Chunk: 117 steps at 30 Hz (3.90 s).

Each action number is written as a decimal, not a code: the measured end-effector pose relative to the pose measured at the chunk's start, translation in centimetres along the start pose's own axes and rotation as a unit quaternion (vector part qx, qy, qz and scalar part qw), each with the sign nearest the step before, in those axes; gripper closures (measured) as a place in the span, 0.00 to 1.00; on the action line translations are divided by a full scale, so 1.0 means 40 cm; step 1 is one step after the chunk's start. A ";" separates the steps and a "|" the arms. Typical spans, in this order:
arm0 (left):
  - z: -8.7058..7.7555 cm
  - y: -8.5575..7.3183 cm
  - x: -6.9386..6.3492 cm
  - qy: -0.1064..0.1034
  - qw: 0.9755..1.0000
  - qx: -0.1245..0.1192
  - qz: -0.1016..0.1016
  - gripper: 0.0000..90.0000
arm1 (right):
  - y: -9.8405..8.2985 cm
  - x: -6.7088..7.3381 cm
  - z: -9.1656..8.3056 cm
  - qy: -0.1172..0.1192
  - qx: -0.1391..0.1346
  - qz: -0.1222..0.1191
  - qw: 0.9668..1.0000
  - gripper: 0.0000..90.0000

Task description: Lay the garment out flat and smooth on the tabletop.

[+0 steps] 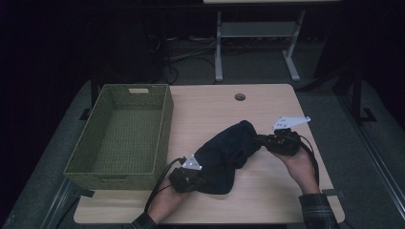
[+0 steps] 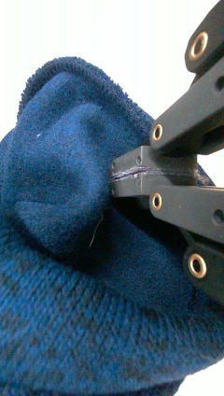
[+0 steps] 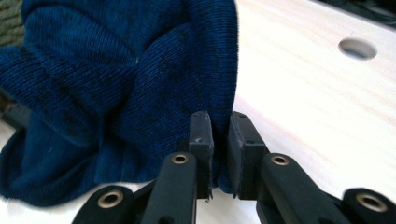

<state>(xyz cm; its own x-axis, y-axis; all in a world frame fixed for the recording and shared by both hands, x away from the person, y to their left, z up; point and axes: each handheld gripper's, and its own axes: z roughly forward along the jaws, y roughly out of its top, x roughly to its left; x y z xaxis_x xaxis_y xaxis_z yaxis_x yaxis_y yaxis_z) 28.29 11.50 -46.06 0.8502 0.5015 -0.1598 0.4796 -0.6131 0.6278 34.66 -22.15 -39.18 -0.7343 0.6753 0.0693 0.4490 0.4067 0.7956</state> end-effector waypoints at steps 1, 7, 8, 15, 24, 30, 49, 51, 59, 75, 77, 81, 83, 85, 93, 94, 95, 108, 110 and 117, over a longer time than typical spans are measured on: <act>0.000 0.000 0.000 0.000 1.000 0.000 0.001 1.00 | 0.010 -0.004 0.002 0.001 0.000 0.002 1.000 0.90; 0.002 0.001 -0.001 -0.001 1.000 -0.003 -0.004 1.00 | 0.069 -0.021 0.012 -0.013 0.002 -0.005 1.000 0.99; 0.002 0.000 -0.001 -0.001 1.000 -0.004 -0.005 1.00 | 0.075 -0.025 0.012 -0.014 0.001 -0.005 1.000 0.99; 0.002 0.001 0.000 -0.002 1.000 -0.004 -0.006 1.00 | 0.117 -0.036 0.036 -0.015 0.009 -0.012 1.000 0.99; 0.002 0.002 0.002 -0.008 1.000 -0.002 -0.009 1.00 | 0.174 -0.052 0.063 -0.035 0.004 -0.015 0.999 0.99; 0.001 0.003 0.004 -0.009 1.000 0.001 -0.007 1.00 | 0.232 -0.068 0.076 -0.057 0.005 -0.016 0.998 1.00; 0.008 0.008 0.003 -0.033 0.999 0.004 -0.005 1.00 | 0.378 -0.132 0.226 -0.099 0.063 -0.027 0.993 1.00; 0.007 0.008 0.003 -0.034 0.999 0.007 -0.006 1.00 | 0.377 -0.136 0.240 -0.099 0.068 -0.026 0.992 1.00; 0.008 0.010 0.004 -0.039 0.999 0.008 -0.009 1.00 | 0.345 -0.159 0.356 -0.090 0.100 -0.008 0.991 0.99; 0.008 0.010 0.007 -0.041 0.999 0.009 -0.010 1.00 | 0.285 -0.152 0.302 -0.063 0.072 0.015 0.995 0.78; 0.009 0.010 0.007 -0.043 0.999 0.007 -0.014 1.00 | 0.263 -0.151 0.284 -0.061 0.073 0.019 0.995 0.82; 0.009 0.010 0.007 -0.042 0.999 0.007 -0.012 1.00 | 0.216 -0.145 0.256 -0.047 0.077 0.030 0.995 0.89; 0.009 0.010 0.006 -0.042 0.999 0.007 -0.014 1.00 | 0.196 -0.137 0.243 -0.047 0.079 0.025 0.995 0.97; 0.010 0.010 0.006 -0.042 0.999 0.006 -0.014 1.00 | 0.173 -0.128 0.230 -0.038 0.081 0.026 0.996 1.00; 0.014 0.010 0.003 -0.039 0.999 0.000 -0.016 1.00 | 0.096 -0.073 0.189 -0.017 0.078 0.019 0.997 1.00; 0.013 0.010 0.004 -0.038 0.999 0.000 -0.015 1.00 | 0.088 -0.065 0.185 -0.014 0.075 0.018 0.997 1.00; 0.014 0.010 0.004 -0.039 0.999 0.000 -0.016 1.00 | 0.080 -0.057 0.182 -0.012 0.073 0.016 0.997 1.00; -0.039 0.072 0.004 -0.026 0.999 -0.044 -0.017 0.99 | -0.011 0.000 0.181 0.003 0.082 0.014 0.997 1.00; -0.049 0.100 0.015 -0.005 0.998 -0.053 -0.016 1.00 | -0.018 0.004 0.185 0.004 0.082 0.013 0.997 1.00; -0.019 0.146 0.074 0.043 0.996 -0.062 -0.041 1.00 | -0.038 0.002 0.184 0.000 0.090 0.019 0.996 1.00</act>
<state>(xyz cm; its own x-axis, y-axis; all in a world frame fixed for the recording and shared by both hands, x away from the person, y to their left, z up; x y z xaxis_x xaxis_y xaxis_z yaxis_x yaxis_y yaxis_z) 33.45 9.88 -42.28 0.7852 0.6006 -0.1508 0.5107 -0.4904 0.7061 37.67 -18.20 -44.83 -0.7151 0.6924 0.0959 0.5595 0.4846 0.6724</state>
